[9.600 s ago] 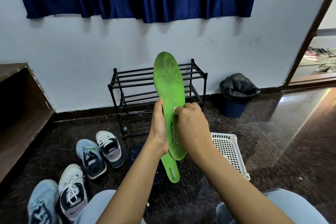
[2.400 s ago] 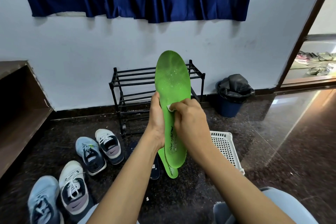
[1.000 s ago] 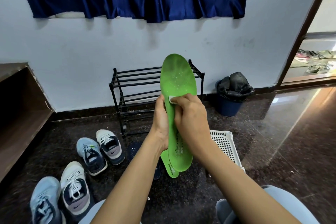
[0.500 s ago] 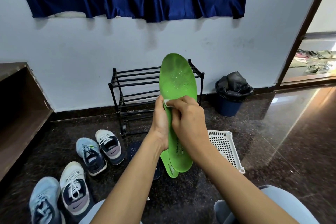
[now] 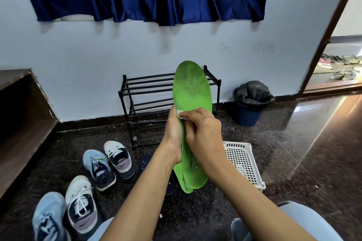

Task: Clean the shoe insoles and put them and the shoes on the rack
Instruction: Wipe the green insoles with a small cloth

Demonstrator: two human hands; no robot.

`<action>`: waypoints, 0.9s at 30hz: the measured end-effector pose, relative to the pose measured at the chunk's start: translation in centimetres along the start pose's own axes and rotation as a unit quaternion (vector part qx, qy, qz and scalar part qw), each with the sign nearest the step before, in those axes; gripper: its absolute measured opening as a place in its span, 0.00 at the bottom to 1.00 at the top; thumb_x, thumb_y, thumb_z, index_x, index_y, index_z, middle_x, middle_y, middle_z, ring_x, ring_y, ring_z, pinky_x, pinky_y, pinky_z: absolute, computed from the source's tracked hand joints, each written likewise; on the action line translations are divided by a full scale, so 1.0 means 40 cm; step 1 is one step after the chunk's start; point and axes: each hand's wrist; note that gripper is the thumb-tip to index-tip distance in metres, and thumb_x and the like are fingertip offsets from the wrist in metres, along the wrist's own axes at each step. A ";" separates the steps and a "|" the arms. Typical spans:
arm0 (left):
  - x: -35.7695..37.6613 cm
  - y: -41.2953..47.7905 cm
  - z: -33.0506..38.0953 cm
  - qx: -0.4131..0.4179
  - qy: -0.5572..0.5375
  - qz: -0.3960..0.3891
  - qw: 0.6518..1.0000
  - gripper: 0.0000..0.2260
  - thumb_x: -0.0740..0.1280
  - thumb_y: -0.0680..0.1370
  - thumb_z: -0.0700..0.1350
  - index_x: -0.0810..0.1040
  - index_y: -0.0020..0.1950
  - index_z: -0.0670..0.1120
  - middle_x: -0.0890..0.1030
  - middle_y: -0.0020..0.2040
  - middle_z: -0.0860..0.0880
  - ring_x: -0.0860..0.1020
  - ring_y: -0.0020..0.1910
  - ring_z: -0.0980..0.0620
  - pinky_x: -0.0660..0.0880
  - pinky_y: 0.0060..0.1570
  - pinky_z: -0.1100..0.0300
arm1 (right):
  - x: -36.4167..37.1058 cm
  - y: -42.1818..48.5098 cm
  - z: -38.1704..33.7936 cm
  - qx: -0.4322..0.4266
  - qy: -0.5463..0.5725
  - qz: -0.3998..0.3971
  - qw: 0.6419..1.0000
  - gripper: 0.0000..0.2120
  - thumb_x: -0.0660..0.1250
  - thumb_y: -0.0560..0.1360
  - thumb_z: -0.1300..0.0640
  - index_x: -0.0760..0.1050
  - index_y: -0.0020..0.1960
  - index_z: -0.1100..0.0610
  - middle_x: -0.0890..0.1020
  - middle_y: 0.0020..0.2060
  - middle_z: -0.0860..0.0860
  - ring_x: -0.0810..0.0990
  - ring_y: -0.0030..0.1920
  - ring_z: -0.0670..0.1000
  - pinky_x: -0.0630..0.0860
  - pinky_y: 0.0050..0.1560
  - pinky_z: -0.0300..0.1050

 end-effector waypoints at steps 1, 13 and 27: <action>-0.007 0.004 0.002 0.004 0.003 -0.003 1.000 0.32 0.46 0.81 0.61 0.78 0.65 0.39 0.79 0.63 0.36 0.77 0.63 0.39 0.70 0.68 0.46 | 0.001 -0.012 -0.004 -0.002 -0.001 -0.006 1.000 0.13 0.63 0.69 0.65 0.83 0.48 0.58 0.80 0.39 0.53 0.79 0.41 0.53 0.73 0.45 0.43; -0.006 0.000 -0.001 -0.002 0.022 -0.035 0.999 0.24 0.50 0.81 0.56 0.81 0.39 0.46 0.83 0.37 0.47 0.82 0.39 0.51 0.77 0.42 0.59 | -0.009 0.011 0.001 -0.012 -0.005 0.010 1.000 0.12 0.63 0.69 0.65 0.83 0.47 0.59 0.81 0.40 0.54 0.79 0.42 0.55 0.77 0.43 0.48; 0.006 -0.014 0.011 -0.007 -0.031 -0.051 0.998 0.27 0.51 0.77 0.55 0.83 0.50 0.38 0.81 0.53 0.35 0.81 0.53 0.40 0.71 0.64 0.50 | -0.007 0.011 -0.004 -0.001 -0.007 0.006 1.000 0.12 0.64 0.69 0.66 0.83 0.48 0.58 0.81 0.41 0.53 0.79 0.43 0.54 0.73 0.46 0.45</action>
Point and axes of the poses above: each hand's wrist, its own y-axis towards the middle knuckle, its own x-axis out of the palm, z = x × y
